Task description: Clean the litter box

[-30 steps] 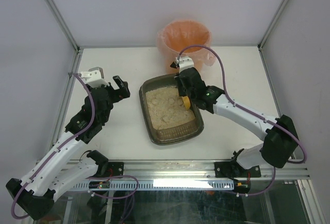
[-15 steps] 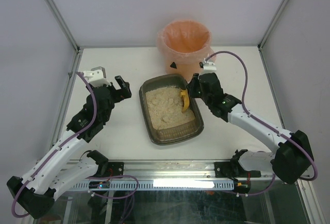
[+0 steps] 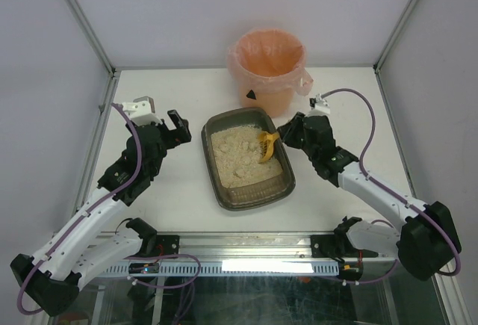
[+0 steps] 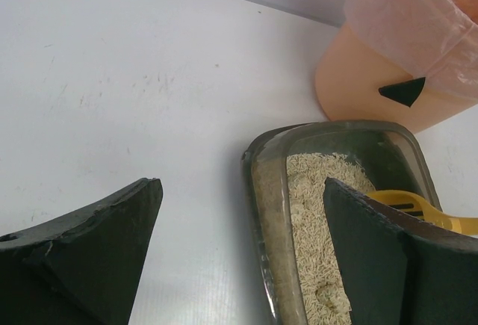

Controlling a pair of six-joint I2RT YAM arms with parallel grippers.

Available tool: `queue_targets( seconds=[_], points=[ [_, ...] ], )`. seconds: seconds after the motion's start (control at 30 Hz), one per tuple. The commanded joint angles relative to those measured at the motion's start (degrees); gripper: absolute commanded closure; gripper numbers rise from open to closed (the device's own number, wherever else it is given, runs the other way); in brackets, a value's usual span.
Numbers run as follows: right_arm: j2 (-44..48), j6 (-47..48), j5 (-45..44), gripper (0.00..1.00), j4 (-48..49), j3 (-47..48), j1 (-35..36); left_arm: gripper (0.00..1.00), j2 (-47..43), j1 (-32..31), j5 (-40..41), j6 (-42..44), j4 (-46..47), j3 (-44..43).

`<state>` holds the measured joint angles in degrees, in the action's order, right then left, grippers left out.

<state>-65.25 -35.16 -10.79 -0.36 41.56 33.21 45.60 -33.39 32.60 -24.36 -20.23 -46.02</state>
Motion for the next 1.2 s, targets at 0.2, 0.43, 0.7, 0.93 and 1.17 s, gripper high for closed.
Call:
queue_targets(
  seconds=[0.2,0.43,0.7,0.93,1.17],
  points=[
    [4.2,-11.1,5.2,1.0,6.2,-9.7,-0.3,0.06,0.4,0.0,-0.9,1.2,1.7,-1.0],
    [10.5,-13.8,3.7,1.0,9.5,-13.4,-1.0,0.06,0.9,0.0,-0.9,1.1,1.7,-0.9],
    [17.5,-16.1,3.3,1.0,11.9,-16.9,-2.0,0.06,1.5,0.0,-1.0,1.2,2.0,-1.2],
    [22.0,-18.1,3.8,1.0,15.8,-20.7,-3.4,0.06,2.0,0.0,-2.5,0.0,2.3,-1.3],
    [21.3,-22.5,7.7,1.0,25.5,-24.9,-5.7,0.04,2.7,0.0,-3.3,1.4,2.3,-2.8]
  ],
)
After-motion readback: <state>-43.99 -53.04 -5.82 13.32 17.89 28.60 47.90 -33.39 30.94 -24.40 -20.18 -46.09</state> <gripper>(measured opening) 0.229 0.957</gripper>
